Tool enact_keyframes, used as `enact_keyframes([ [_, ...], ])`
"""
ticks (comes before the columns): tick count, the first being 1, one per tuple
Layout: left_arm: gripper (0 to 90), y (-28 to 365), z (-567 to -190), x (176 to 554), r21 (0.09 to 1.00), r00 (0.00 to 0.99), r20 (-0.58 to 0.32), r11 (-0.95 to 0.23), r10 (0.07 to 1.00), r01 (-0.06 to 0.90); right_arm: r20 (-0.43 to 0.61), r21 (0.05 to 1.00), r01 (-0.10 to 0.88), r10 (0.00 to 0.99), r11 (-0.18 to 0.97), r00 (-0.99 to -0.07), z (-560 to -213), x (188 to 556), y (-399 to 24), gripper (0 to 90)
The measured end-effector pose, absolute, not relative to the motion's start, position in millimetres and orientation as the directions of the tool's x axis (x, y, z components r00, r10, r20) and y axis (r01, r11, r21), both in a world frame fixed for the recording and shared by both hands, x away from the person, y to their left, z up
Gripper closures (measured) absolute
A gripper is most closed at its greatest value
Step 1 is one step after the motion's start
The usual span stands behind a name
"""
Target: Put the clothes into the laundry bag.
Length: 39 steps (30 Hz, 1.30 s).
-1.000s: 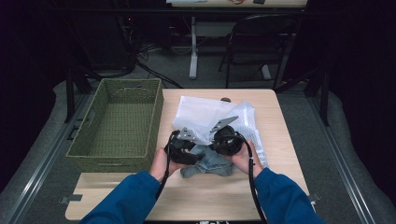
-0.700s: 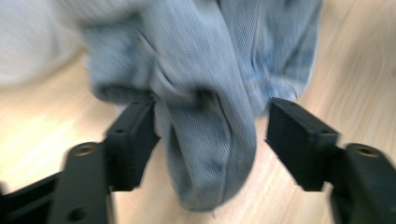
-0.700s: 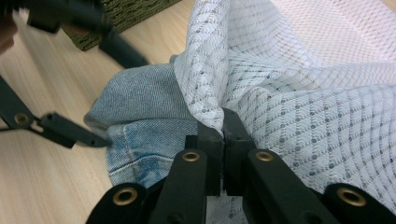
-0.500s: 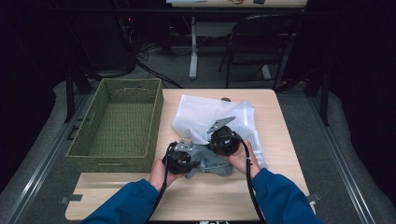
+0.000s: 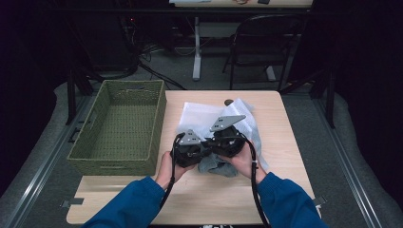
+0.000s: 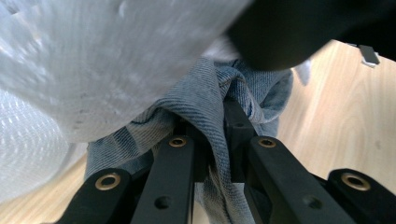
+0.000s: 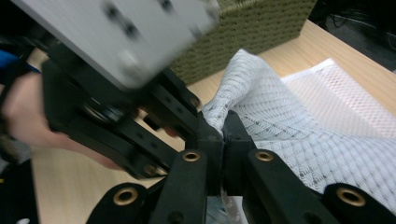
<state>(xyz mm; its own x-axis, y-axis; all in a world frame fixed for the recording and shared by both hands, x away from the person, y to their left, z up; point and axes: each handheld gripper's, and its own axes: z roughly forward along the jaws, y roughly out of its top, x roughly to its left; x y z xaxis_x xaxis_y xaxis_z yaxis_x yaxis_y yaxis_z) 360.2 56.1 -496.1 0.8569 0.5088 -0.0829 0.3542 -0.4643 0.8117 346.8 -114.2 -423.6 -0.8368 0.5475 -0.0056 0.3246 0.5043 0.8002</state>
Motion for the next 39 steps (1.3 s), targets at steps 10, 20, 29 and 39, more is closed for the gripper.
enact_keyframes([
  [10,63.5,64,-505,377,0.769,0.852,-0.113,-0.498,0.511,0.4,0.034,0.692,0.462,0.614,0.555,-0.789,-460,368,-131,89.2],
  [20,30.1,88,-517,369,0.703,0.829,-0.132,-0.538,0.543,0.464,0.014,0.678,0.462,0.619,0.571,-0.785,-467,371,-131,89.2],
  [29,27.7,75,-548,395,0.664,0.745,-0.287,-0.435,0.602,0.608,0.006,0.684,0.454,0.618,0.571,-0.786,-465,370,-129,89.2],
  [39,81.5,63,-539,389,0.749,0.788,-0.171,-0.441,0.591,0.494,-0.009,0.708,0.428,0.613,0.562,-0.79,-459,367,-127,89.2],
])
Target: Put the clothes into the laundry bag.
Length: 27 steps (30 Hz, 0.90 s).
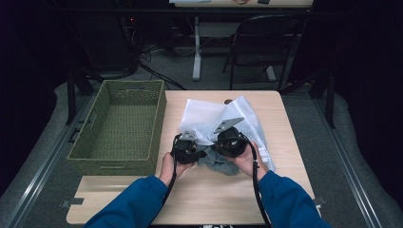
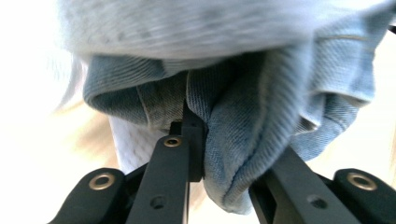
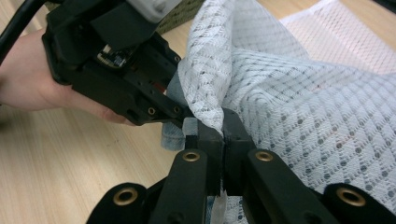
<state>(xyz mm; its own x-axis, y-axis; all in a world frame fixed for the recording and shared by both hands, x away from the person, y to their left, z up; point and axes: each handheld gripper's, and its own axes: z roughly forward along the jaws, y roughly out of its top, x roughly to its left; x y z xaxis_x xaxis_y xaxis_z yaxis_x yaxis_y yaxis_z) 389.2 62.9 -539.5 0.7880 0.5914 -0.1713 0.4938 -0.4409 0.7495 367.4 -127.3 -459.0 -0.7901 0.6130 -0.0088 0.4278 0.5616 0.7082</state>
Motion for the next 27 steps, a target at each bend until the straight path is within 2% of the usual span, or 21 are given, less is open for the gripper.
enact_keyframes([
  [1,81.9,63,-539,389,0.749,0.788,-0.171,-0.441,0.591,0.494,-0.009,0.708,0.428,0.613,0.562,-0.79,-459,367,-127,89.2],
  [5,82.1,53,-516,377,0.8,0.828,-0.065,-0.467,0.557,0.377,-0.028,0.752,0.382,0.606,0.537,-0.795,-447,363,-124,89.2],
  [12,82.8,53,-490,371,0.846,0.838,-0.012,-0.441,0.546,0.299,-0.005,0.804,0.344,0.584,0.485,-0.812,-429,354,-125,89.2],
  [17,83.5,60,-474,371,0.841,0.811,0.026,-0.452,0.584,0.299,0.012,0.828,0.325,0.565,0.457,-0.825,-417,349,-128,89.3],
  [21,82.4,63,-490,379,0.807,0.8,0.022,-0.483,0.6,0.34,-0.028,0.766,0.375,0.609,0.523,-0.793,-435,358,-129,89.3],
  [25,74.8,66,-501,385,0.78,0.799,-0.005,-0.498,0.602,0.38,-0.009,0.722,0.43,0.629,0.542,-0.778,-457,370,-130,89.3],
  [27,63.4,69,-504,386,0.766,0.804,-0.027,-0.504,0.594,0.399,-0.012,0.716,0.434,0.631,0.547,-0.775,-460,372,-130,89.3],
])
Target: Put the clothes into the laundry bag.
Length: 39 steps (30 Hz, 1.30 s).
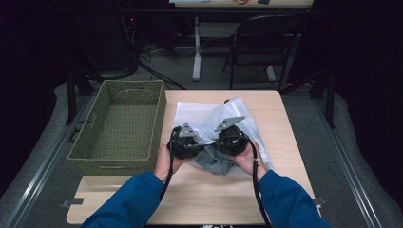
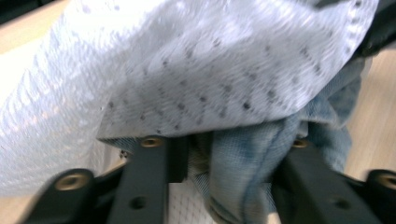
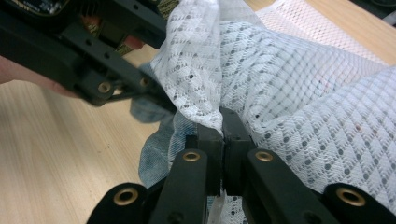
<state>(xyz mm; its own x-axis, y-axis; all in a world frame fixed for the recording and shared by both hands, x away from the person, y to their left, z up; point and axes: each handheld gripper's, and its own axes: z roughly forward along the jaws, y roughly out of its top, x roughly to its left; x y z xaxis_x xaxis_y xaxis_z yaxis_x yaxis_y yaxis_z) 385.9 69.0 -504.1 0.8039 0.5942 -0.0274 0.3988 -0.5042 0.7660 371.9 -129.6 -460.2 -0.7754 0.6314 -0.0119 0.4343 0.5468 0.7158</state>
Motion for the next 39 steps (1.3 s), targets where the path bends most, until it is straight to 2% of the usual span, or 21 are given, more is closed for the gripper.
enact_keyframes([
  [3,46.9,73,-509,385,0.731,0.804,-0.052,-0.526,0.593,0.435,-0.011,0.707,0.44,0.631,0.554,-0.776,-464,374,-129,89.3],
  [7,35.6,81,-513,377,0.696,0.806,-0.072,-0.549,0.587,0.462,-0.017,0.696,0.442,0.63,0.565,-0.777,-469,375,-127,89.3],
  [13,29.7,83,-515,369,0.653,0.811,-0.114,-0.572,0.573,0.496,-0.025,0.697,0.439,0.631,0.567,-0.775,-468,375,-127,89.3],
  [16,29.7,78,-525,367,0.634,0.82,-0.11,-0.596,0.562,0.493,-0.026,0.7,0.437,0.631,0.565,-0.775,-468,375,-127,89.3],
  [19,31.4,70,-532,364,0.64,0.828,-0.086,-0.607,0.554,0.472,-0.019,0.7,0.441,0.632,0.562,-0.775,-468,374,-126,89.3],
  [22,41.5,64,-539,364,0.678,0.823,-0.061,-0.581,0.565,0.449,-0.013,0.701,0.441,0.629,0.56,-0.778,-468,374,-125,89.2],
  [25,67.5,61,-542,365,0.719,0.82,-0.064,-0.544,0.568,0.433,-0.007,0.702,0.442,0.625,0.559,-0.78,-468,373,-124,89.3],
  [27,78.4,58,-542,366,0.73,0.821,-0.066,-0.534,0.567,0.427,0.002,0.705,0.442,0.622,0.554,-0.783,-468,372,-124,89.2],
  [30,82.1,56,-540,368,0.742,0.818,-0.071,-0.518,0.571,0.425,0.002,0.714,0.428,0.61,0.554,-0.792,-465,370,-122,89.3],
  [39,82.7,60,-502,373,0.809,0.802,-0.095,-0.423,0.59,0.407,-0.005,0.794,0.34,0.566,0.503,-0.825,-432,350,-122,89.2],
])
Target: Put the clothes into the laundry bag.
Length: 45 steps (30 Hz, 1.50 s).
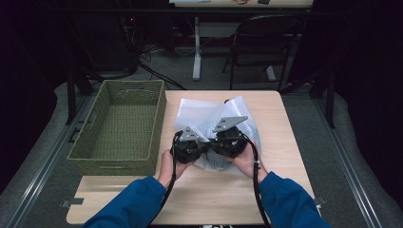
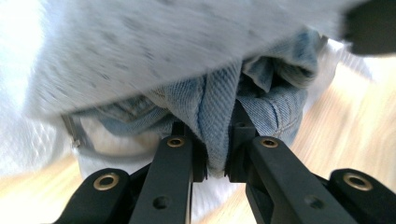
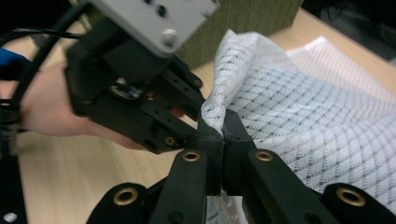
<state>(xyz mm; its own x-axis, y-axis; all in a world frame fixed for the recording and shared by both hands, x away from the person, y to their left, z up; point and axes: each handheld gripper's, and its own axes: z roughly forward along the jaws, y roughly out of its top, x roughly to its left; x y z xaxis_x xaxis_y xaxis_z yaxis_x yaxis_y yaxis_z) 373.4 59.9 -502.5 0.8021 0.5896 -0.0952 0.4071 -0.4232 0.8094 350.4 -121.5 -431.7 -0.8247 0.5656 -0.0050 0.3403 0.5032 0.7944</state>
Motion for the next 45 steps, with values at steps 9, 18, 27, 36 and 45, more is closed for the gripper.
enact_keyframes([
  [9,82.7,71,-491,383,0.825,0.782,-0.091,-0.393,0.617,0.407,0.018,0.815,0.326,0.541,0.479,-0.841,-421,343,-121,89.3],
  [18,79.4,77,-510,396,0.776,0.755,-0.097,-0.426,0.648,0.465,-0.006,0.703,0.448,0.635,0.552,-0.772,-465,374,-130,89.3],
  [27,43.1,78,-520,393,0.7,0.772,-0.109,-0.503,0.626,0.507,-0.012,0.683,0.459,0.638,0.568,-0.77,-479,381,-128,89.3],
  [36,29.4,78,-537,376,0.649,0.789,-0.138,-0.547,0.599,0.529,-0.015,0.684,0.457,0.636,0.569,-0.771,-477,379,-127,89.2],
  [45,29.4,49,-552,375,0.692,0.788,-0.108,-0.523,0.606,0.497,-0.01,0.69,0.45,0.629,0.568,-0.778,-477,378,-126,89.2],
])
